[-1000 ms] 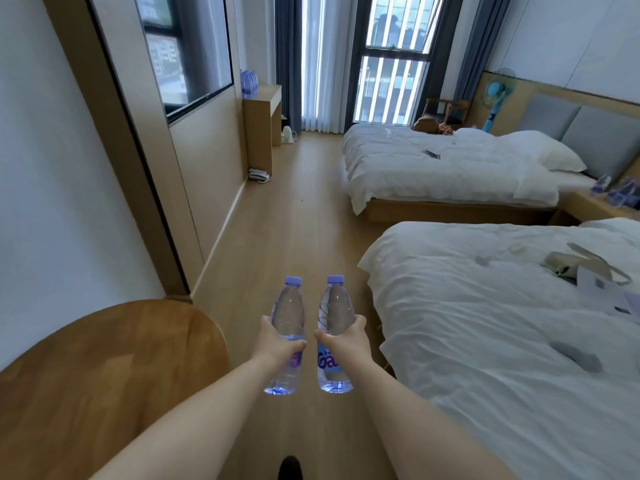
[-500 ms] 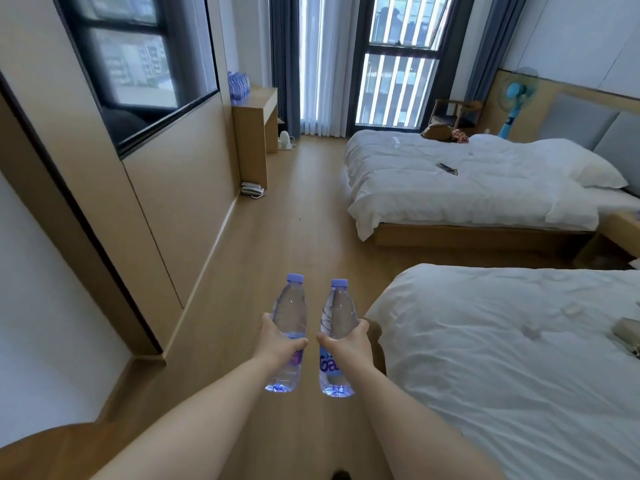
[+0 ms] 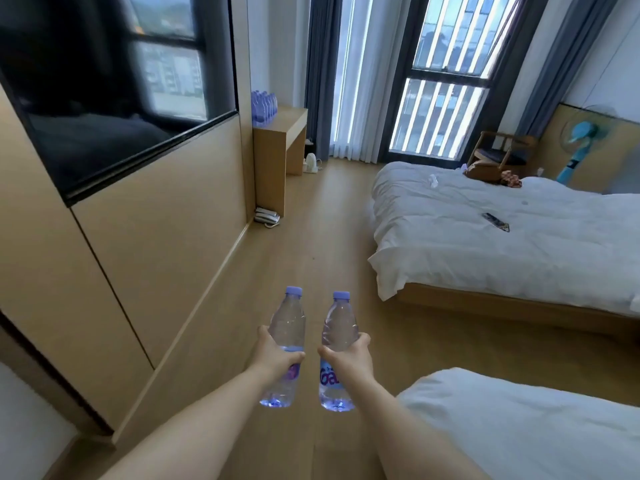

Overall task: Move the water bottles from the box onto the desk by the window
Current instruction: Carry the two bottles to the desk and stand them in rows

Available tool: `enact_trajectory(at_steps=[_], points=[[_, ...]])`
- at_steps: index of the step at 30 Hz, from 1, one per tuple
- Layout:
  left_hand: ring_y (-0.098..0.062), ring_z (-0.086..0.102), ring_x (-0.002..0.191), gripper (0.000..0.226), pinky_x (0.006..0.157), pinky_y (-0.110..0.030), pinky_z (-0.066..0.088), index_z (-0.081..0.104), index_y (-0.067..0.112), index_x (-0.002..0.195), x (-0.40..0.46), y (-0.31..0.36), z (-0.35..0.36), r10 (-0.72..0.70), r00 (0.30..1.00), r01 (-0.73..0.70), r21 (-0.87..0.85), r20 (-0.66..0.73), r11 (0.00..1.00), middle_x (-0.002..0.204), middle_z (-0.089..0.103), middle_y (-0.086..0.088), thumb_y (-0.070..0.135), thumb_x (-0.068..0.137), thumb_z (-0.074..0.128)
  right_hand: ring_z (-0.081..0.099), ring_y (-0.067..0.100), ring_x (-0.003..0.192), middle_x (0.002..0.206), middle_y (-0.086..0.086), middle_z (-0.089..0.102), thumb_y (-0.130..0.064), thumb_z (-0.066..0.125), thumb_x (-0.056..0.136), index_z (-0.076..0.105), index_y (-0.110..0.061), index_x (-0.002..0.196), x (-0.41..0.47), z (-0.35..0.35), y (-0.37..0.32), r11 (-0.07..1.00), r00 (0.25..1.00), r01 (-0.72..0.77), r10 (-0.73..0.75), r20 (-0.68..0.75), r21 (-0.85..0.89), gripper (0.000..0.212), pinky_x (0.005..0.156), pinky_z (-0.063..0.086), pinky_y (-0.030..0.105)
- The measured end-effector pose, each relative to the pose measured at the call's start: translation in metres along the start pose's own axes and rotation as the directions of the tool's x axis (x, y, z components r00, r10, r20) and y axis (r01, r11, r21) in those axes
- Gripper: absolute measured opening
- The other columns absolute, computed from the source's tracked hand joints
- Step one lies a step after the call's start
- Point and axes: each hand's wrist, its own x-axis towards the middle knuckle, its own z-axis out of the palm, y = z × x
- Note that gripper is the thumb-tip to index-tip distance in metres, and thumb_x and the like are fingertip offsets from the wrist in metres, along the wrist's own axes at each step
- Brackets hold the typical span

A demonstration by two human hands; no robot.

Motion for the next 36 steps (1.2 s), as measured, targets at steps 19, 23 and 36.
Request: enact_trajectory(at_steps=[19, 23, 36], points=[[-0.026, 0.055, 0.094, 0.068, 0.082, -0.033, 0.044, 0.032, 0.015, 0.108, 0.464, 0.192, -0.003, 0.026, 0.999, -0.029, 0.129, 0.027, 0.991, 0.106, 0.054, -0.007, 0.019, 0.066, 0.085, 0.063, 0.019, 0.088, 0.095, -0.003, 0.053, -0.029, 0.078, 0.076, 0.031, -0.018, 0.11, 0.442, 0.054, -0.195, 0.999, 0.999, -0.029, 0.03, -0.038, 0.015, 0.059, 0.08, 0.058, 0.038], [-0.024, 0.054, 0.094, 0.068, 0.082, -0.032, 0.044, 0.031, 0.016, 0.109, 0.547, 0.231, 0.01, 0.029, 0.999, -0.034, 0.126, 0.043, 0.991, 0.105, 0.053, -0.005, 0.021, 0.068, 0.084, 0.064, 0.021, 0.092, 0.099, -0.001, 0.054, -0.028, 0.079, 0.076, 0.031, -0.017, 0.112, 0.533, 0.059, -0.226, 0.999, 0.998, -0.035, 0.036, -0.047, 0.026, 0.061, 0.083, 0.057, 0.04], [-0.022, 0.058, 0.095, 0.067, 0.079, -0.032, 0.046, 0.034, 0.017, 0.108, 0.834, 0.372, 0.074, 0.004, 0.999, -0.008, 0.115, 0.033, 0.993, 0.103, 0.057, -0.004, 0.023, 0.064, 0.084, 0.064, 0.021, 0.09, 0.102, 0.002, 0.055, -0.03, 0.078, 0.074, 0.031, -0.018, 0.109, 0.864, 0.043, -0.337, 1.0, 1.0, -0.004, 0.004, 0.023, -0.024, 0.059, 0.085, 0.056, 0.042]])
